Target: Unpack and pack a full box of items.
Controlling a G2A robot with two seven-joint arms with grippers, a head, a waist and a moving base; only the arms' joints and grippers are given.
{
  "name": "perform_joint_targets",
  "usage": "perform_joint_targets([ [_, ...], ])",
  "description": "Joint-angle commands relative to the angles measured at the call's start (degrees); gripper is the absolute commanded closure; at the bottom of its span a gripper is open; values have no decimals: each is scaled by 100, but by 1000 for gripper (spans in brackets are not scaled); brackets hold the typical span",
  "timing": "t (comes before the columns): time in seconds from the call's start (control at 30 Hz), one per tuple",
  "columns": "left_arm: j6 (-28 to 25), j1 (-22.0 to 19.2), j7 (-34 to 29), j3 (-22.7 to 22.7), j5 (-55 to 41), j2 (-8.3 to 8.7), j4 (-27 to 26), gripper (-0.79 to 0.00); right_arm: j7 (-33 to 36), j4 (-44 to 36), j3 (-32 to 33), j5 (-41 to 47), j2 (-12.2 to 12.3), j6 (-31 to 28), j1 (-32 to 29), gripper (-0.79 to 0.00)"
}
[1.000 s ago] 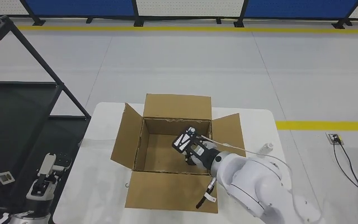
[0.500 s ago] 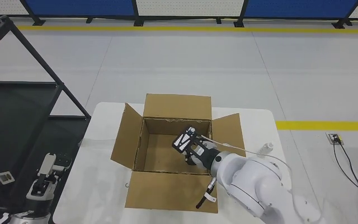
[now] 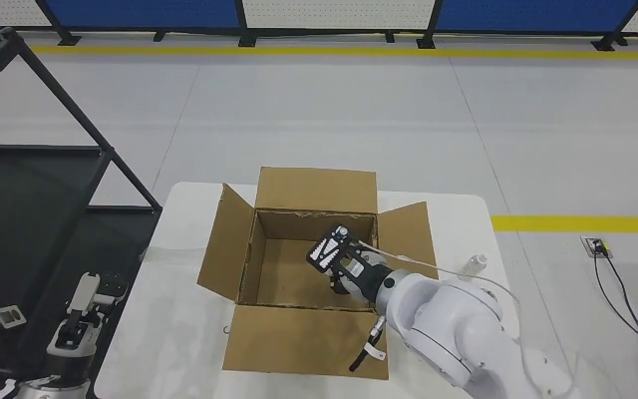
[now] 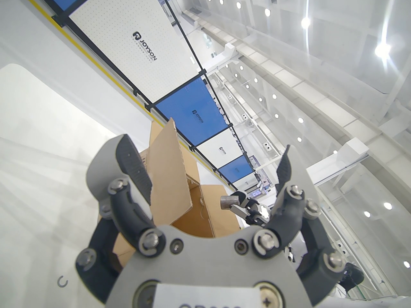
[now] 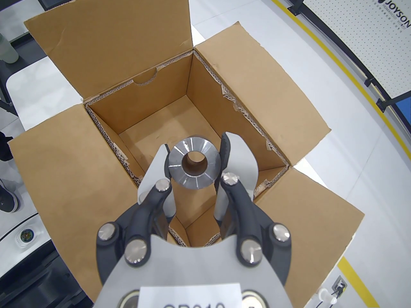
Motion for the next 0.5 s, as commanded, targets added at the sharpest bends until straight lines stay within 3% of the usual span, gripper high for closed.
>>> perform_joint_targets([
  [0.0, 0, 0, 0, 0, 0, 0, 0, -785, 0, 1, -1, 0, 0, 0, 2, 0],
  [0.47, 0, 0, 0, 0, 0, 0, 0, -785, -56, 212, -58, -19, -36, -5, -47, 0],
])
